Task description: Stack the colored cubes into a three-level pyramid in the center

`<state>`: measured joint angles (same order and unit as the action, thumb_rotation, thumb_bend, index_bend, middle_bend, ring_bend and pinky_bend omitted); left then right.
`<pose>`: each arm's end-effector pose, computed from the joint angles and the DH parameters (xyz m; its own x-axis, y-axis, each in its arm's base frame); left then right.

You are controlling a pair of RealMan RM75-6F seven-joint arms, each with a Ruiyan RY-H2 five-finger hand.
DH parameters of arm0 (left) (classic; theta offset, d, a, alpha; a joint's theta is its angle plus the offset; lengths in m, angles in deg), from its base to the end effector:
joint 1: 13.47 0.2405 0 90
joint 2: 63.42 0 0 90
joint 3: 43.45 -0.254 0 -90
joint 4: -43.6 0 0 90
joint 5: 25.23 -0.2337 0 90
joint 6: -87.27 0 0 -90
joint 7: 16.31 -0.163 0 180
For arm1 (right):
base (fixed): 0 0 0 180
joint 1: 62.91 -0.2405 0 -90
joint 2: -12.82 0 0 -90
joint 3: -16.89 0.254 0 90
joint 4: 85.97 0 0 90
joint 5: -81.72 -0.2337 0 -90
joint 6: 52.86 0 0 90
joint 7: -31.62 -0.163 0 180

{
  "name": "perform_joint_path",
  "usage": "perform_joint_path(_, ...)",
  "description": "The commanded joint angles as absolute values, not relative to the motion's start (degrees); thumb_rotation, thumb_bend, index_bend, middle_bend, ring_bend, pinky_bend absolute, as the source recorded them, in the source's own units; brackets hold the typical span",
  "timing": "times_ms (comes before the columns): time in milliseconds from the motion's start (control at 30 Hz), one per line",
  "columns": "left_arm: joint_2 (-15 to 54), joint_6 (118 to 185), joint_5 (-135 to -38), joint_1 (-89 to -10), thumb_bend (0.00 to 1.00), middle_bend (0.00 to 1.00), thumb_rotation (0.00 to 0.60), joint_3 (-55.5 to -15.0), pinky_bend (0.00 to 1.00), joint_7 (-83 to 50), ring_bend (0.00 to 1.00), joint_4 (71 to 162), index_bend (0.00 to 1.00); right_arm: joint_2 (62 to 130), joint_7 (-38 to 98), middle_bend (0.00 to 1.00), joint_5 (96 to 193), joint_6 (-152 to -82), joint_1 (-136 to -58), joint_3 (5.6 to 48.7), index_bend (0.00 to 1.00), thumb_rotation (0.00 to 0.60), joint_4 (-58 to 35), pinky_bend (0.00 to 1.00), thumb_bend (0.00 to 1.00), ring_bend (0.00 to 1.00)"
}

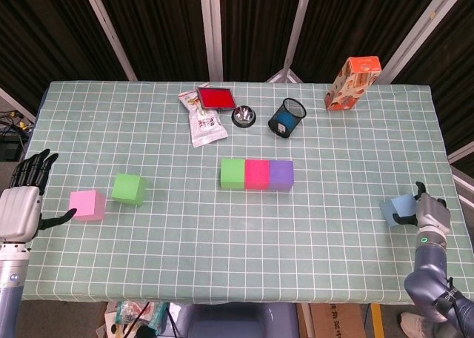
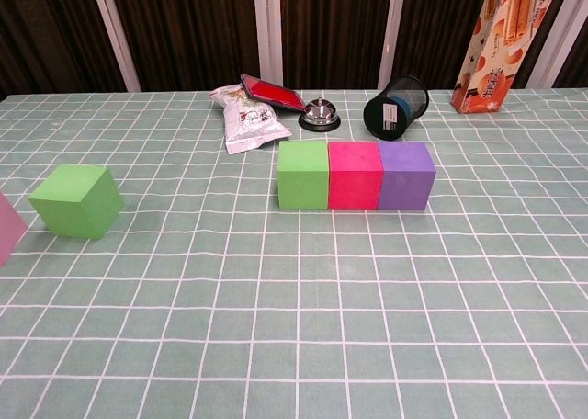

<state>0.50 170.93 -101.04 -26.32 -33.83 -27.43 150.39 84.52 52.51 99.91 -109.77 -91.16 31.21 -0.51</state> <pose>-0.2437 0.2577 0.1369 0.3098 -0.0846 0.9470 0.9501 -0.0103 -0.3117 -0.3665 -0.3313 0.0924 0.1253 -0.2530 0.9593 -0.7627 0.5939 0.2563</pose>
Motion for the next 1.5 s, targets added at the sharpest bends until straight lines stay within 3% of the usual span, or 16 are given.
perform_joint_path(33, 0.4, 171.0, -101.2, -26.3, 0.05, 0.00, 0.600, -33.8, 0.01, -27.3, 0.00, 150.4, 0.00, 83.1, 51.5, 0.43, 104.0, -110.3, -91.0, 31.4, 0.00, 0.600, 2.6, 0.00, 0.31, 0.31)
perform_joint_path(433, 0.2, 171.2, -101.5, -26.2, 0.05, 0.00, 0.600, -33.8, 0.01, -27.0, 0.00, 150.7, 0.00, 76.2, 47.3, 0.43, 121.4, -104.2, -92.0, 31.8, 0.00, 0.600, 11.6, 0.00, 0.31, 0.31)
perform_joint_path(700, 0.3, 171.0, -101.1, -26.3, 0.05, 0.00, 0.600, -33.7, 0.01, -27.0, 0.00, 150.5, 0.00, 72.2, 48.0, 0.43, 132.3, -95.5, -99.1, 32.7, 0.00, 0.600, 10.4, 0.00, 0.31, 0.31)
perform_joint_path(1100, 0.3, 170.8, -99.9, -26.3, 0.05, 0.00, 0.600, -33.1, 0.01, -26.6, 0.00, 150.3, 0.00, 72.3, 48.6, 0.43, 133.4, -89.7, -108.1, 32.5, 0.00, 0.600, 10.2, 0.00, 0.31, 0.31)
perform_joint_path(1500, 0.3, 170.6, -99.6, -26.3, 0.05, 0.00, 0.600, -33.1, 0.01, -26.6, 0.00, 150.1, 0.00, 74.3, 42.1, 0.43, 137.3, -86.3, -111.3, 33.1, 0.00, 0.600, 7.1, 0.00, 0.31, 0.31)
